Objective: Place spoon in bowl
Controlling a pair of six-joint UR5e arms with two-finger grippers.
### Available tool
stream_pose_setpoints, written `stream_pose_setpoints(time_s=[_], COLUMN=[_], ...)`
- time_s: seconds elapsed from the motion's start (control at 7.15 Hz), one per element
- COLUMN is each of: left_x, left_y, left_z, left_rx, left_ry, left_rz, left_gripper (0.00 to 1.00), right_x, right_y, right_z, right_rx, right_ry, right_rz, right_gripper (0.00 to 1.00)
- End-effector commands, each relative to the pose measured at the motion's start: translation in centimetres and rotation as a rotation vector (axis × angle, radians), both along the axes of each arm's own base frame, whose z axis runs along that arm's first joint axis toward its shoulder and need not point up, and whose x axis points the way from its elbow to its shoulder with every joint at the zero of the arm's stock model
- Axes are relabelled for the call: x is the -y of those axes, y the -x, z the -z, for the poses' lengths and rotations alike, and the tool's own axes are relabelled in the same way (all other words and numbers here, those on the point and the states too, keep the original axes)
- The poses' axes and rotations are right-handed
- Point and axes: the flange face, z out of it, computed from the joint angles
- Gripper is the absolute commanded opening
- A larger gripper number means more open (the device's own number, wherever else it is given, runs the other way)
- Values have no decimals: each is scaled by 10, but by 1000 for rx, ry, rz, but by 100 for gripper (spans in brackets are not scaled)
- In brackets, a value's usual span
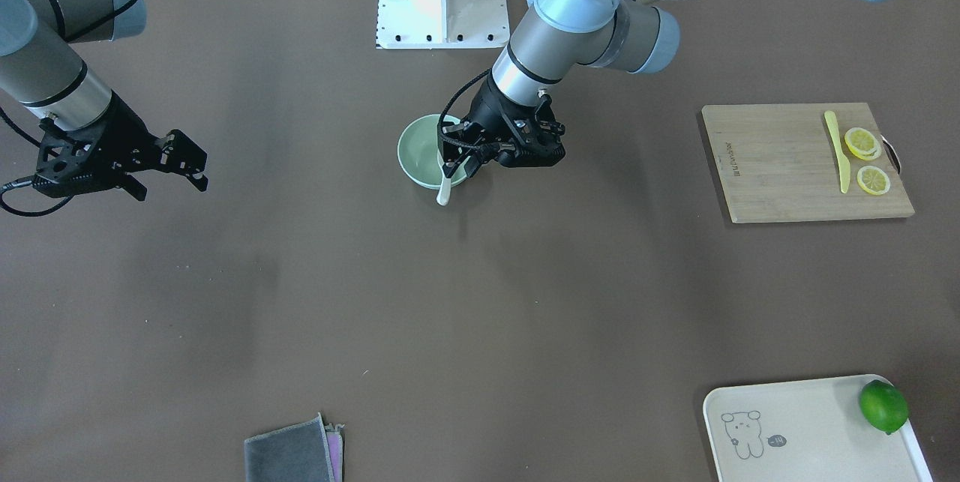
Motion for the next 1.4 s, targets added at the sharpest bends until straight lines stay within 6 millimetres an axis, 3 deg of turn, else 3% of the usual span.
stream_pose_setpoints(time_s=[0.0,0.14,0.28,0.42,0.56,0.7,0.98,1.12,1.26], left_x=[2,-2,3,22,40,55,58,54,50], left_y=[-2,10,48,99,158,220,349,409,462], left_z=[-4,-21,-46,-83,-126,-188,-301,-347,-393], left_rx=[7,22,43,67,107,176,296,379,441], left_ry=[3,-21,-98,-123,-213,-297,-434,-480,-497], left_rz=[0,-15,-76,-104,-154,-191,-260,-299,-353], left_gripper=[98,98,98,98,98,98,98,98,98], right_x=[1,5,11,24,44,60,75,78,78], right_y=[-9,-15,-32,-66,-110,-158,-250,-276,-293], right_z=[-9,-12,-19,-35,-65,-100,-161,-192,-210], right_rx=[-8,-17,-34,-35,-32,-47,-79,-119,-129], right_ry=[8,-6,-34,-41,-61,-97,-157,-193,-211], right_rz=[-12,-8,-4,1,31,57,72,121,140], right_gripper=[100,100,100,100,100,100,100,100,100])
